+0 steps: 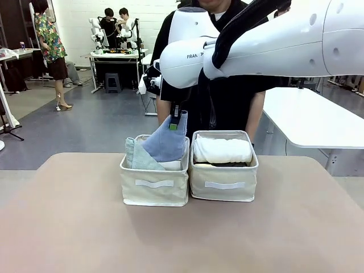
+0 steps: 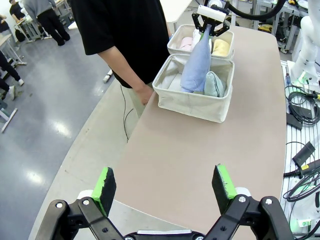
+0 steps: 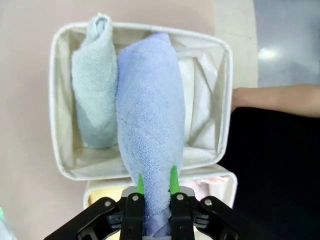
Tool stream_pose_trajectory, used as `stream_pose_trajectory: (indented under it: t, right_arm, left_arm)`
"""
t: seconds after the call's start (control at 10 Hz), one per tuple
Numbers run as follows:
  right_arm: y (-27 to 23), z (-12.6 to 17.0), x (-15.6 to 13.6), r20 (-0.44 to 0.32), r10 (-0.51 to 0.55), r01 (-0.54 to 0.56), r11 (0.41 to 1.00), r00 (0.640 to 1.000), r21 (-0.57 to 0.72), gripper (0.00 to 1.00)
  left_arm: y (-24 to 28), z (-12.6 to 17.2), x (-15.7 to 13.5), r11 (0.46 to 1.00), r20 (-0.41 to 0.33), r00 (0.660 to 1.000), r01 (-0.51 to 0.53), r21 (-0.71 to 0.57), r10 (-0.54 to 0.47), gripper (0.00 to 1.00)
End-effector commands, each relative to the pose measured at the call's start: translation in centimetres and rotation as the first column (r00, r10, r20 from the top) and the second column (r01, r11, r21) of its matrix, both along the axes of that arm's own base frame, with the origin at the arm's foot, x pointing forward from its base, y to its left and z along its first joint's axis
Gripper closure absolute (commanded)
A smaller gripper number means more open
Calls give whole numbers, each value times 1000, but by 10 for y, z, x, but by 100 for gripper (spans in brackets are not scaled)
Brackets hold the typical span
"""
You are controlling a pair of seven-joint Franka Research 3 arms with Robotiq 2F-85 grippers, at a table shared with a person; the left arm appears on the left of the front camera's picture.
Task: Sort the towels based on their folding style.
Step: Pick up another triangle-folded towel from the table and place it in the left Fabric basket.
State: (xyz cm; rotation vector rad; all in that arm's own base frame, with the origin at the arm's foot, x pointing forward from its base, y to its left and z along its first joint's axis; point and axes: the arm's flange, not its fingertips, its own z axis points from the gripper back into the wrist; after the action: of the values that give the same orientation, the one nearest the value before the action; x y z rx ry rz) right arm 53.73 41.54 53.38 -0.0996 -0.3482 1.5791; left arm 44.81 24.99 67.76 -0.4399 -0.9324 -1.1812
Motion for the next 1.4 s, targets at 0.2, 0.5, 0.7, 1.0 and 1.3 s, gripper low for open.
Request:
stream_pose_trajectory:
  t: [0.2,0.5,0.7,1.0,1.3]
  right_arm:
    - [-2,3,1,4,-5,5,1000,1000,8,81]
    - [3,-15,15,-45,-31,29,999,999,-26,81]
    - [13,-39,29,-92,-25,22,999,995,-34,81]
    - [18,-66,44,-149,-18,12,999,989,-41,81]
    - [22,-87,52,-238,9,-17,999,971,-32,81]
  left_arm:
    - [-1,0,-2,1000,0,1000,0,3,0,0]
    - [-1,0,-2,1000,0,1000,0,3,0,0]
    - [-1,0,-2,1000,0,1000,0,3,0,0]
    - [-1,0,-2,1000,0,1000,0,3,0,0]
    - [-1,0,-2,1000,0,1000,0,3,0,0]
